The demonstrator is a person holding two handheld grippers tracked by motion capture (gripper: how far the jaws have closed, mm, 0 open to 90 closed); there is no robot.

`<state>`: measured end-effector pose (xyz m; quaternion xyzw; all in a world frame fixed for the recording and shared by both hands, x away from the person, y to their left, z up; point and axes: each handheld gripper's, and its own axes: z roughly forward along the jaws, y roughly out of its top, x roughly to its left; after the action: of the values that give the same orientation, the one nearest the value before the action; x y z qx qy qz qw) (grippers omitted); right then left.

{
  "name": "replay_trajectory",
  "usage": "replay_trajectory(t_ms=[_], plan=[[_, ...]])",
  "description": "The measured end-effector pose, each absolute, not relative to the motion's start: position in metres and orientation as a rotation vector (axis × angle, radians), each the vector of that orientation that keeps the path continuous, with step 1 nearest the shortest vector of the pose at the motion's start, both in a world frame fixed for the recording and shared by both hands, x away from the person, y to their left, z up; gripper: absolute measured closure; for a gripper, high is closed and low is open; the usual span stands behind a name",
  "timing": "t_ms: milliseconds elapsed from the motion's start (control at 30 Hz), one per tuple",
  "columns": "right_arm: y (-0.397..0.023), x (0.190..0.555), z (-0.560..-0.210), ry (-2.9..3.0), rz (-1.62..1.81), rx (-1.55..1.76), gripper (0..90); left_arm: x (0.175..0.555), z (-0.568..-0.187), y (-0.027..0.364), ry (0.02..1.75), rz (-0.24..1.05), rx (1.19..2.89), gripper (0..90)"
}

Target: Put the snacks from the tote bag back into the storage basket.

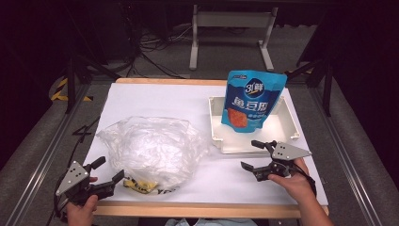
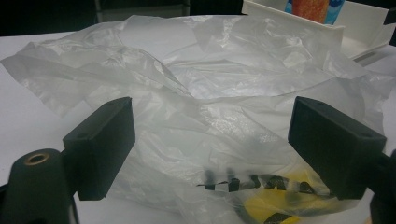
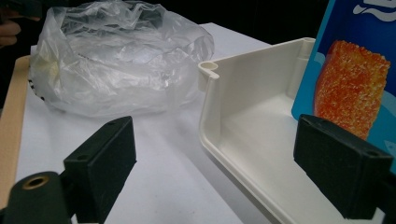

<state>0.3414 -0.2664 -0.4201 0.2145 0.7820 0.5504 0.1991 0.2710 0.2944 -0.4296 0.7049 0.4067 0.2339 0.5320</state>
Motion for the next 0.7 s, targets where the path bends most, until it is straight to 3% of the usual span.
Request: replay_trajectory(t_ms=[267,700], plan=[[-0.266,0.341,-0.434,2.123,1.558,0.62,13.4,0.271,-0.43,0.295,0.961,0.553,1.678,15.3],[-0.264,0.339,-0.429,2.088,1.555,0.619,12.9,0.27,-0.431,0.297,0.934,0.548,1.663,13.1]])
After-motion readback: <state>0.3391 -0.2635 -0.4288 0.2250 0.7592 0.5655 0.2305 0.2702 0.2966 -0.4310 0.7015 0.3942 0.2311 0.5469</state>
